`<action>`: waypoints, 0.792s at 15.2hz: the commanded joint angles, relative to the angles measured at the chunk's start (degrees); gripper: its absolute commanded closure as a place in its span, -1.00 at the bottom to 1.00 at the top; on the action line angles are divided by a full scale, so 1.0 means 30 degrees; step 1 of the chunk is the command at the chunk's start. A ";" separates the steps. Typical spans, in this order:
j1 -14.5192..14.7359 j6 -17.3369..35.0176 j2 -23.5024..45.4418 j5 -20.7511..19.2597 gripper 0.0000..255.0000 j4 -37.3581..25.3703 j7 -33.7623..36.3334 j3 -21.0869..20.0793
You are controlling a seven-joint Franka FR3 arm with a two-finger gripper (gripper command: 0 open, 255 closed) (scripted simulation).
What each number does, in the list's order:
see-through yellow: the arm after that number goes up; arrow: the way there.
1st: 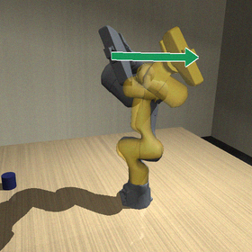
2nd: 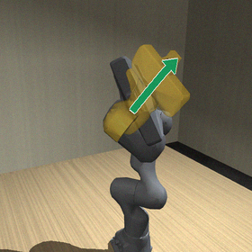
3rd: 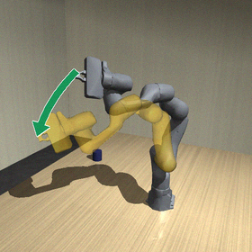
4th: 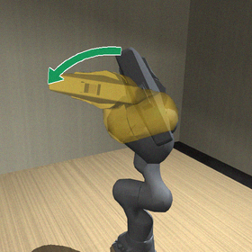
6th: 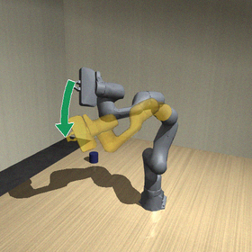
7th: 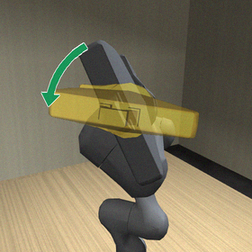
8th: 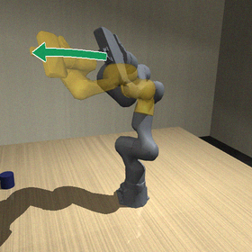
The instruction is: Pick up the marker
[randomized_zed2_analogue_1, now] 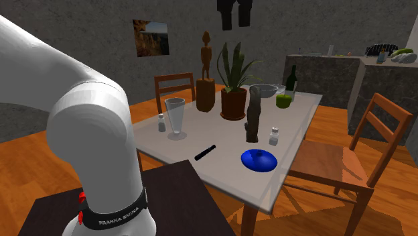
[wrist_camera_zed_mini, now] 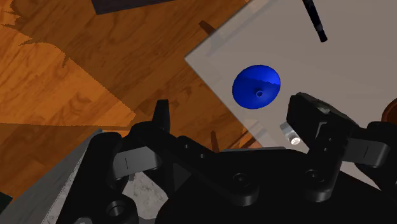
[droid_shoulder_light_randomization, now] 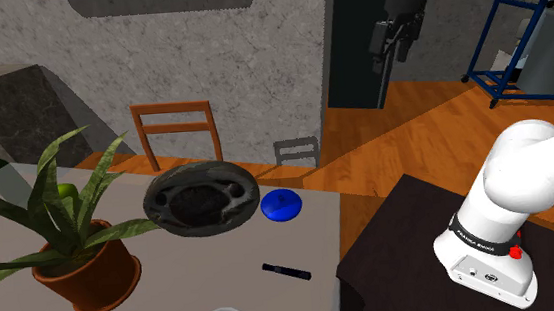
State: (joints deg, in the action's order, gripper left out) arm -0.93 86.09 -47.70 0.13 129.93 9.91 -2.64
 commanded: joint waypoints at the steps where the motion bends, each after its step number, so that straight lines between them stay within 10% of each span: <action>1: 0.0000 0.0000 0.0000 0.0000 -1.00 0.0000 0.0000 0.0000; 12: 0.1681 0.6238 0.2185 0.1448 -1.00 0.4418 -0.0172 -0.1765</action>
State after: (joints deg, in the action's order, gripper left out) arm 3.65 102.71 -42.10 4.11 142.06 9.56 -7.46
